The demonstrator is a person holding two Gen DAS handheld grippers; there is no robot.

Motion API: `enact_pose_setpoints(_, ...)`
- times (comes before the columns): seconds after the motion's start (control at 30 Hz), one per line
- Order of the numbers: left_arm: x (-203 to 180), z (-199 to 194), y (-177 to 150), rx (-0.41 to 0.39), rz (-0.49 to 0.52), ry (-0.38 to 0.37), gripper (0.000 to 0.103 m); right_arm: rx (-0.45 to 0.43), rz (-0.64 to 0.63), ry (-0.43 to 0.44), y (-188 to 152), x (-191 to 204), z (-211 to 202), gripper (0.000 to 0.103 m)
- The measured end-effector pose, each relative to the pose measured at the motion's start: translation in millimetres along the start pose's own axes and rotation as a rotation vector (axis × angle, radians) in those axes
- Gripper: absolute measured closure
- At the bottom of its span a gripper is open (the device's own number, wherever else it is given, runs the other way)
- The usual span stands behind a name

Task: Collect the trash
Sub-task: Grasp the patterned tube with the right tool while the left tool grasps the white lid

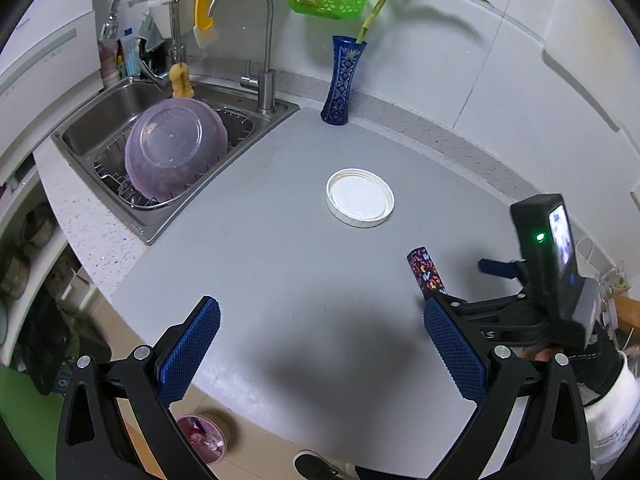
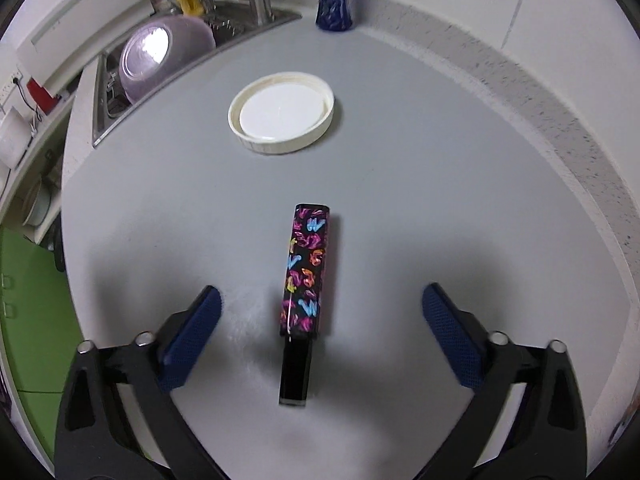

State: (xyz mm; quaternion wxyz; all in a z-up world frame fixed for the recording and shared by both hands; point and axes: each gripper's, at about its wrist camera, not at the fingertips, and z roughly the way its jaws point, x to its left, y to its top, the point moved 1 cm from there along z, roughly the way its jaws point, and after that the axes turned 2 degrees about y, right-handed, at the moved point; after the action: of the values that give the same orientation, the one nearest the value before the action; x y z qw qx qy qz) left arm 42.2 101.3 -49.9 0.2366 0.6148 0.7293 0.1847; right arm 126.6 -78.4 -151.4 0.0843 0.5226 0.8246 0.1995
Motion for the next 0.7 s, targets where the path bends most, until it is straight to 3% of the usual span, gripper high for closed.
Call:
enact_pose_setpoints(0.17,5,10,3,0.013,-0.017,0.004,0.005,0.037,-0.022,0.008,3,5,16,0.047)
enact_pose_setpoints(0.23,8,14,3,0.019,-0.023,0.005,0.005,0.050,-0.039,0.010,3,9,21,0.064)
enact_pose_setpoints(0.33,9,19,3,0.027,-0.027,0.005,0.005,0.063,-0.051,0.003,2,10,24,0.078)
enact_pose_setpoints(0.7,-14,41,21,0.043,0.003,-0.033,0.005,0.030,-0.053,0.032,3,-6,-2,0.081)
